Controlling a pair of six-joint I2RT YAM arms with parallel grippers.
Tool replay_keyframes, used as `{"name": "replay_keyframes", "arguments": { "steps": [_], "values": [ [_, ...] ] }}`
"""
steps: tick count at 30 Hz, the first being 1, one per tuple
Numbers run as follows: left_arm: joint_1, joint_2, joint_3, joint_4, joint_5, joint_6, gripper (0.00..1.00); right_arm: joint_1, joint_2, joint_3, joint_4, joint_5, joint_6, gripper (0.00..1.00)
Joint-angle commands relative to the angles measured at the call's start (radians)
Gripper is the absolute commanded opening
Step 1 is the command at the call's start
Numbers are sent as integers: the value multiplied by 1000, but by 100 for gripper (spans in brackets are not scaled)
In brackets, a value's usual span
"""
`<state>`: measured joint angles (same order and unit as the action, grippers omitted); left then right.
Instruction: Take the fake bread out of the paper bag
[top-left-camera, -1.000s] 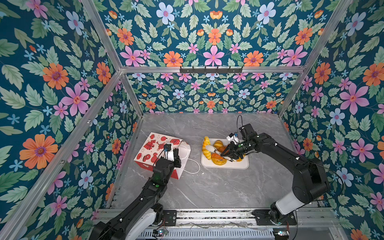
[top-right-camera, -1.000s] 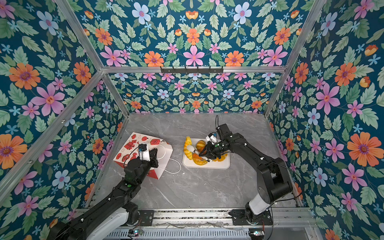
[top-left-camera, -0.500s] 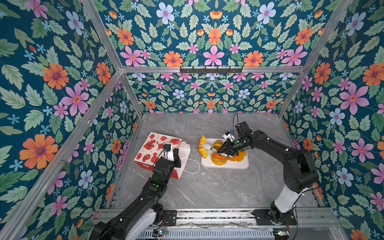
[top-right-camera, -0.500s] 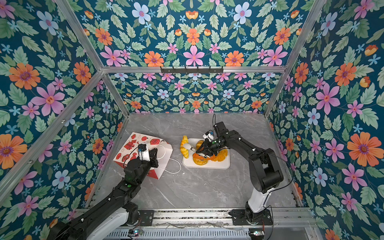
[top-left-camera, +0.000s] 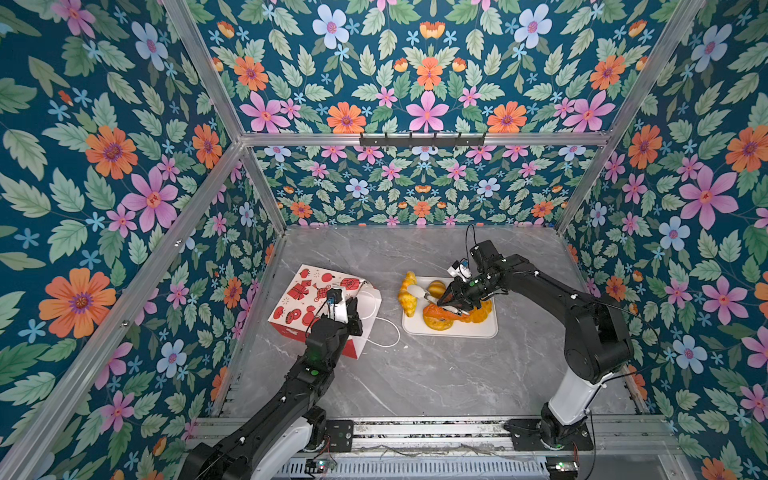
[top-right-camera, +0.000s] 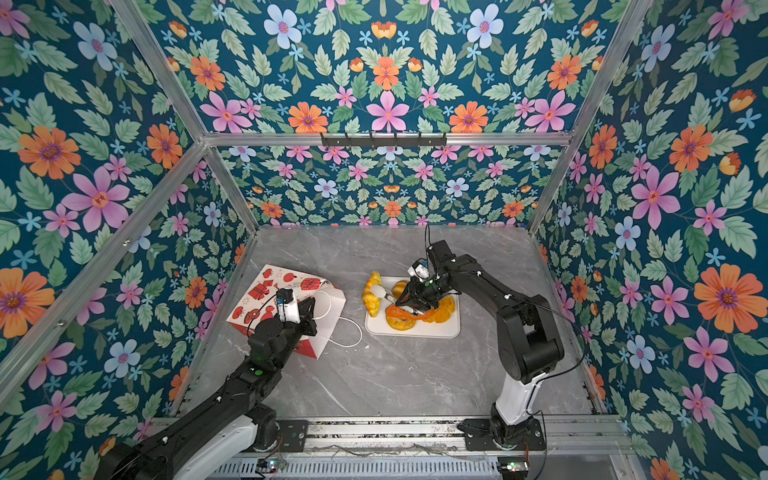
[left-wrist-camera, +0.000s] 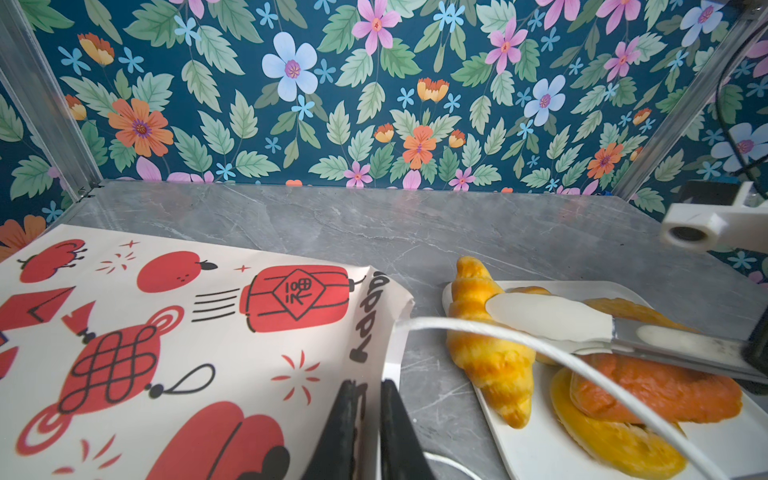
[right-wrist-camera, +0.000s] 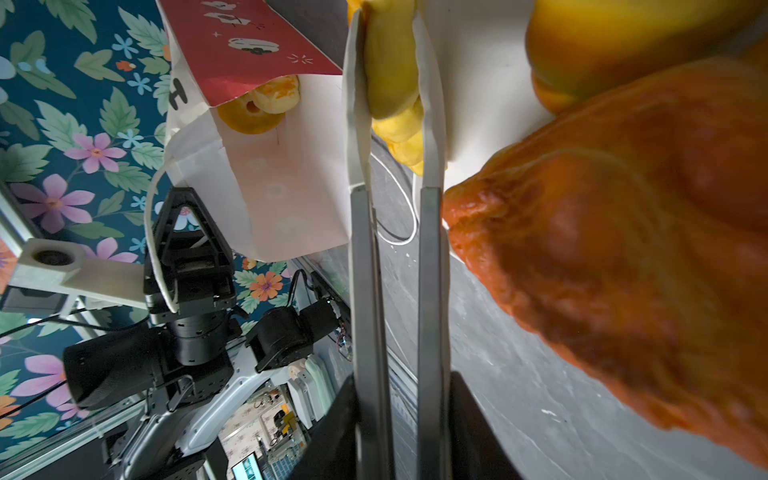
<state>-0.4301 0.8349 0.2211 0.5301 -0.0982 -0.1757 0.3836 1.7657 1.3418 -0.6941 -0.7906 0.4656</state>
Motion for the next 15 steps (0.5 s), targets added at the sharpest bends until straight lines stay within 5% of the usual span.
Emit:
{"name": "replay_keyframes", "arguments": {
  "steps": [1, 15],
  "values": [
    [2, 3, -2, 36, 6, -2, 14, 0, -10, 17, -54, 83, -31, 35],
    [2, -5, -6, 36, 4, -5, 15, 1, -40, 56, -114, 123, -52, 37]
  ]
}}
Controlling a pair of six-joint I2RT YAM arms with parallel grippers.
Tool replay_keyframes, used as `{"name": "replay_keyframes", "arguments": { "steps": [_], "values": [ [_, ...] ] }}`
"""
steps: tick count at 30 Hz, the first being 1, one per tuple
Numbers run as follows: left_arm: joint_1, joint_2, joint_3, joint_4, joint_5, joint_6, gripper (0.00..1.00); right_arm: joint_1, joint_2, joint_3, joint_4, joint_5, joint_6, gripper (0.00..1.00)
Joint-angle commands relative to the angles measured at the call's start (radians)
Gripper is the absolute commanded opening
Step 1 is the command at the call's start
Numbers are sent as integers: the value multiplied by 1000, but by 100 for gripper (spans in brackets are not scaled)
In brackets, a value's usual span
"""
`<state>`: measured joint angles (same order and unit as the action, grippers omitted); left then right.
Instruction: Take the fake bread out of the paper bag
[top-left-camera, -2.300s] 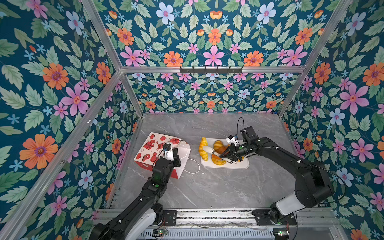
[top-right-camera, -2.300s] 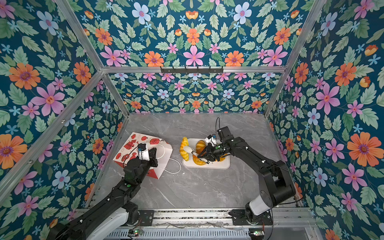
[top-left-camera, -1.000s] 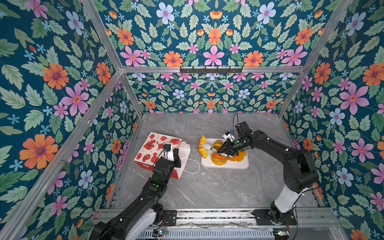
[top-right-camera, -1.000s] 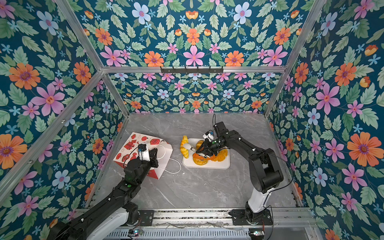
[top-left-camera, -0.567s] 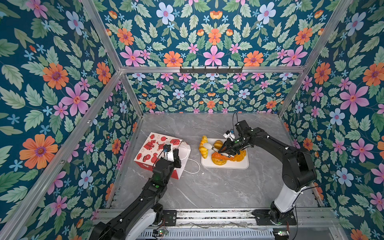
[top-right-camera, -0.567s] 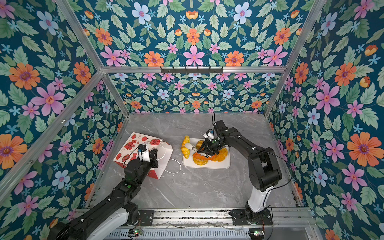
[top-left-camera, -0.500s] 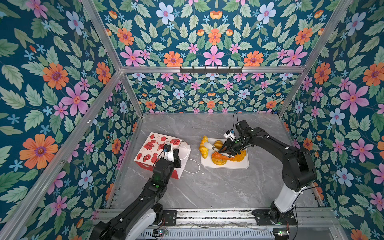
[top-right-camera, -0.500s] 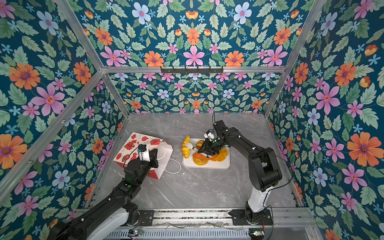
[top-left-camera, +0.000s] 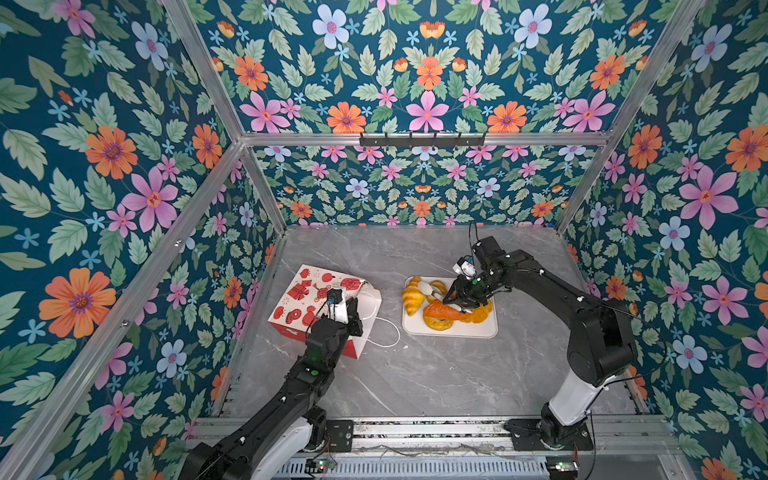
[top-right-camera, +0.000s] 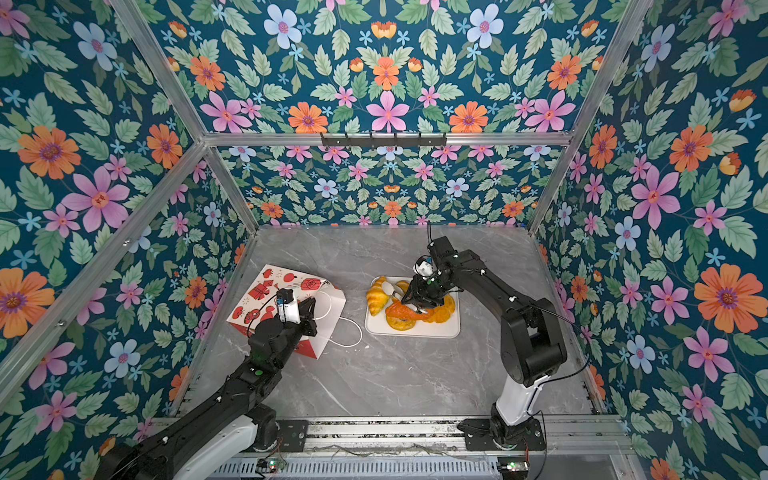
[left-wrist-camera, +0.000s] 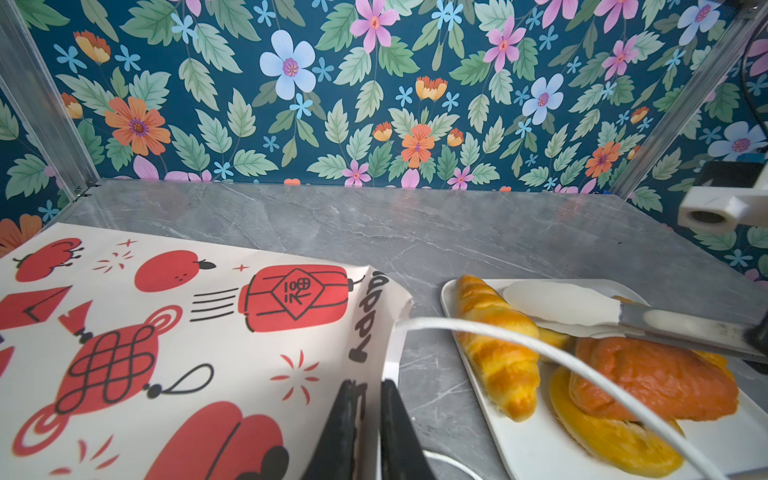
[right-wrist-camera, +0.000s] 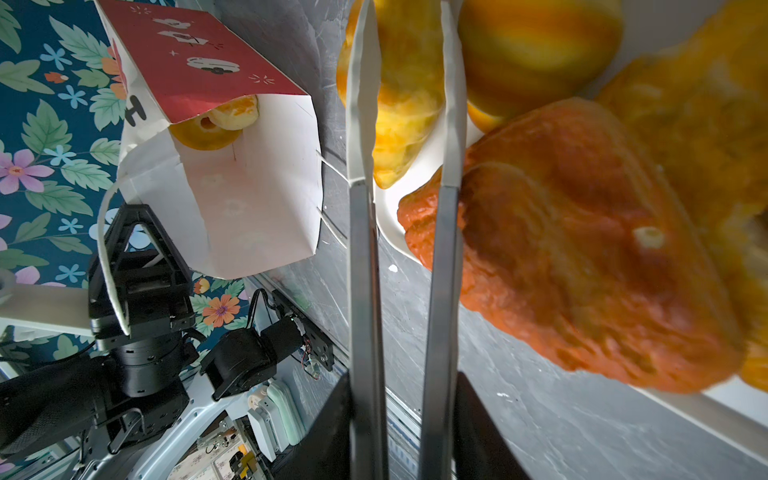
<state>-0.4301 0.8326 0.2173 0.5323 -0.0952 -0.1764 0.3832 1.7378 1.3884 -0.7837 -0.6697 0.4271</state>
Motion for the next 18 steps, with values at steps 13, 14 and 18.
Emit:
{"name": "replay_keyframes", "arguments": {
  "steps": [13, 14, 18],
  "values": [
    [2, 0, 1, 42, 18, -6, 15, 1, -141, -32, 110, -36, 11, 35],
    [1, 0, 6, 36, 20, -5, 15, 4, -153, -37, 118, -44, 4, 35],
    [2, 15, 40, 13, 55, 19, 14, 53, -214, -82, 166, -48, -17, 34]
  ]
}}
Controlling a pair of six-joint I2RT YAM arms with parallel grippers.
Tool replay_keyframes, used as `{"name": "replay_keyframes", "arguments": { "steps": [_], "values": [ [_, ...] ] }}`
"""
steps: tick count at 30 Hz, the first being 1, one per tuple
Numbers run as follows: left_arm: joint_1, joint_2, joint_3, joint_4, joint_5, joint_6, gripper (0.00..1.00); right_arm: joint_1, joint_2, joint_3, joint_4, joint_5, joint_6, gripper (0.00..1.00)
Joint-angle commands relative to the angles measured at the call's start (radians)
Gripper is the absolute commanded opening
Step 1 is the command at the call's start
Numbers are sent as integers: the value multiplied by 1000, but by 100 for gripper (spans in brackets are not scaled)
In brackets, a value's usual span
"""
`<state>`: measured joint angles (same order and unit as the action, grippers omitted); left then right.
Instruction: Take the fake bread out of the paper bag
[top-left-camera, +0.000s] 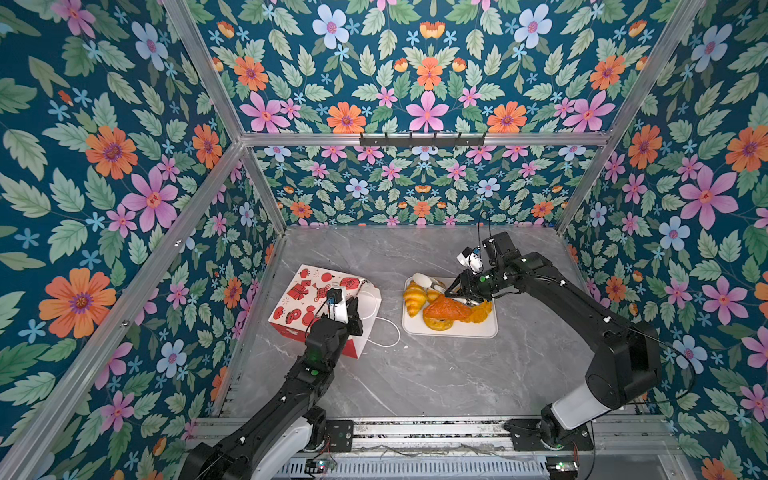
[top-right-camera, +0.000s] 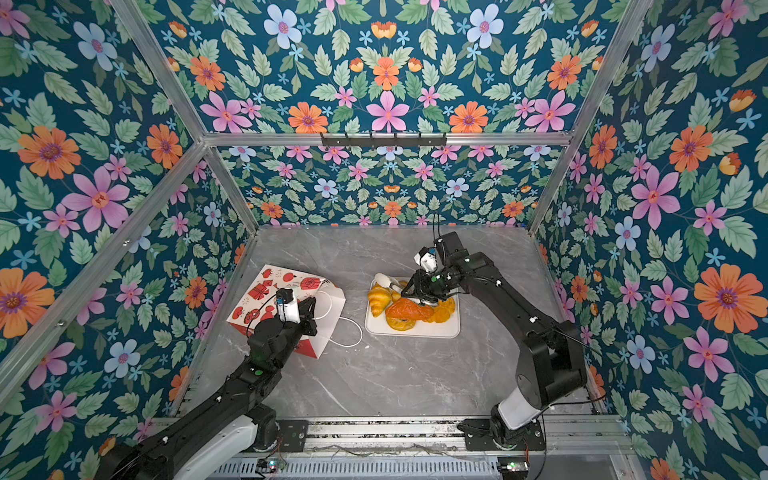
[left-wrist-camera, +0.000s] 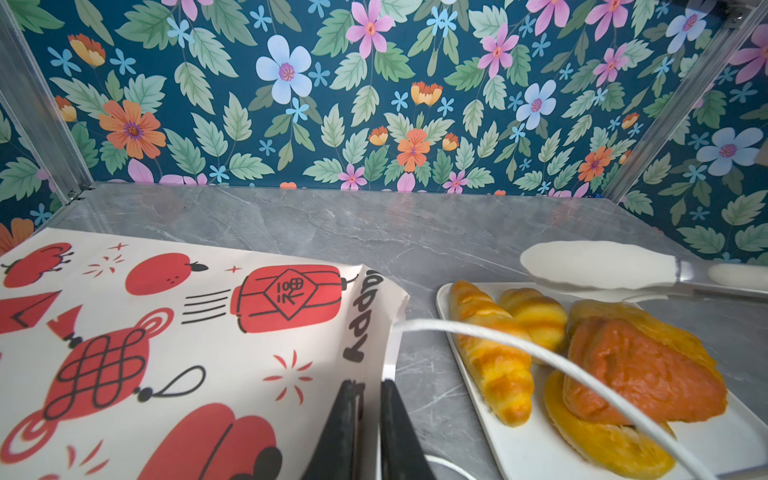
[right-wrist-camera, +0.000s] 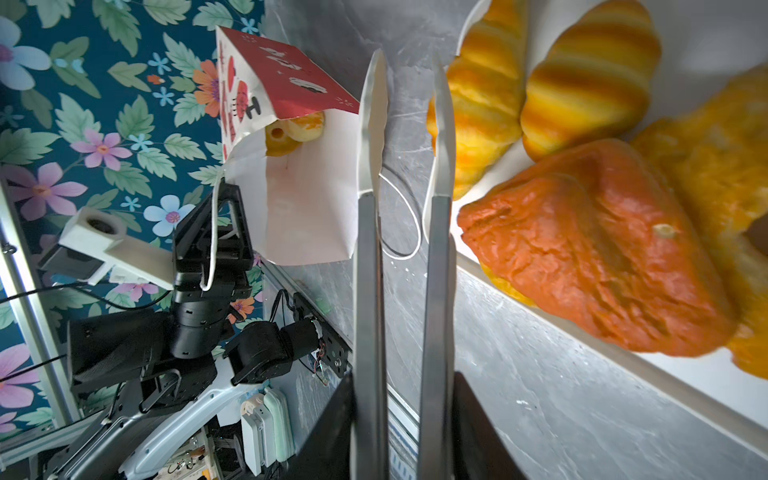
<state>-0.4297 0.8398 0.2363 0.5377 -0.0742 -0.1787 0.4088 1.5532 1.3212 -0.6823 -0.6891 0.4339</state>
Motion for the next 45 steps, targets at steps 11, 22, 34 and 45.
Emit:
{"name": "replay_keyframes", "arguments": {
  "steps": [11, 22, 34, 45],
  "values": [
    [2, 200, 205, 1, 149, 168, 13, 223, -161, -250, 290, 43, 31, 34],
    [3, 227, 381, -226, 255, 316, 11, 317, -173, -379, 587, 151, 116, 34],
    [3, 112, 356, -310, 299, 310, 4, 370, -34, -273, 584, 245, 93, 35],
    [1, 134, 345, -290, 304, 289, 5, 406, 91, -163, 468, 385, 10, 39]
  ]
}}
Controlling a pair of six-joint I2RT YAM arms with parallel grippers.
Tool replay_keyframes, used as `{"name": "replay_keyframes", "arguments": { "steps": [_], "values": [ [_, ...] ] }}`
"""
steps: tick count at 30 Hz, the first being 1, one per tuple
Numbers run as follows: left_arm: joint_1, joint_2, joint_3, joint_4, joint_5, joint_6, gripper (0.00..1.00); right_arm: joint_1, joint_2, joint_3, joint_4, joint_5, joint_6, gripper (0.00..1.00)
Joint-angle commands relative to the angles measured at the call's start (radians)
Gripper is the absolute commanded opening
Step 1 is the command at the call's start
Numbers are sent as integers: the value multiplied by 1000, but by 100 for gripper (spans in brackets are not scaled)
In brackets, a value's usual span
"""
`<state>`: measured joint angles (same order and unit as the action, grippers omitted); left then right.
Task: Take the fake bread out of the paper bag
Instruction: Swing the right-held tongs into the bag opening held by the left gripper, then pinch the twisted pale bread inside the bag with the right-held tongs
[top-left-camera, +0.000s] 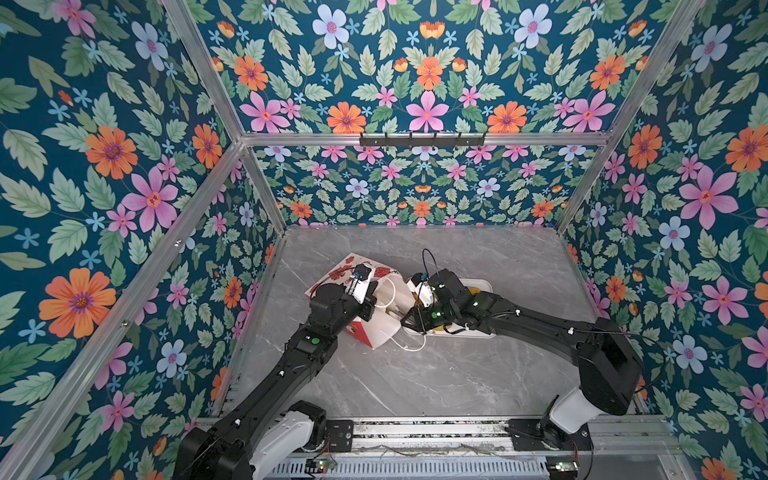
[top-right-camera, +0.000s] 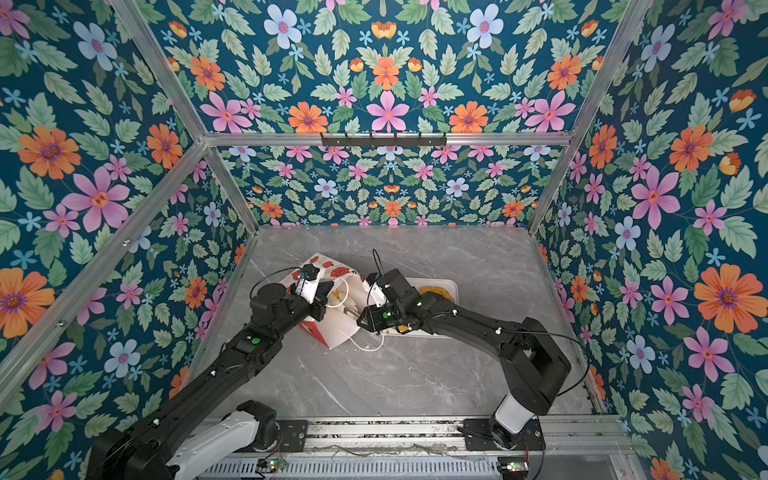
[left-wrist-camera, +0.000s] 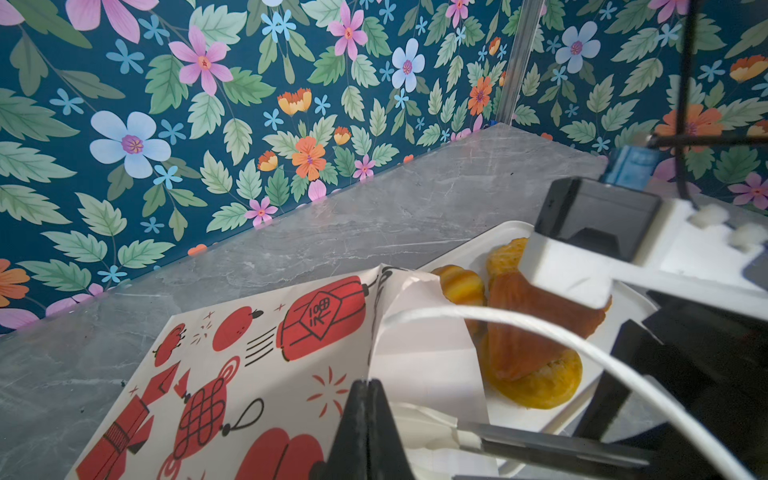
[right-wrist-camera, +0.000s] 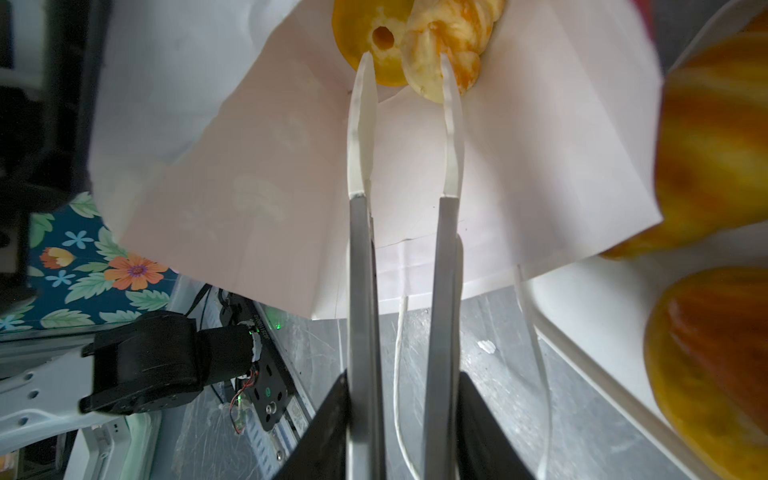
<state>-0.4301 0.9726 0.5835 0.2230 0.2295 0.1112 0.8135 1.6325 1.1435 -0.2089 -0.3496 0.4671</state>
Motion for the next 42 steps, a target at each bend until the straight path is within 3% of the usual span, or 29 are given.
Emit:
{"name": "replay_keyframes", "arguments": {
  "steps": [1, 6, 42],
  "values": [
    [2, 1, -4, 27, 1, -2, 5, 1, 18, 21, -9, 58, -21, 40],
    [0, 3, -13, 40, 15, -7, 6, 3, 71, 55, -5, 75, -12, 41],
    [1, -20, -40, 78, 34, -30, 6, -12, 295, 210, 114, -102, 120, 44]
  ]
}}
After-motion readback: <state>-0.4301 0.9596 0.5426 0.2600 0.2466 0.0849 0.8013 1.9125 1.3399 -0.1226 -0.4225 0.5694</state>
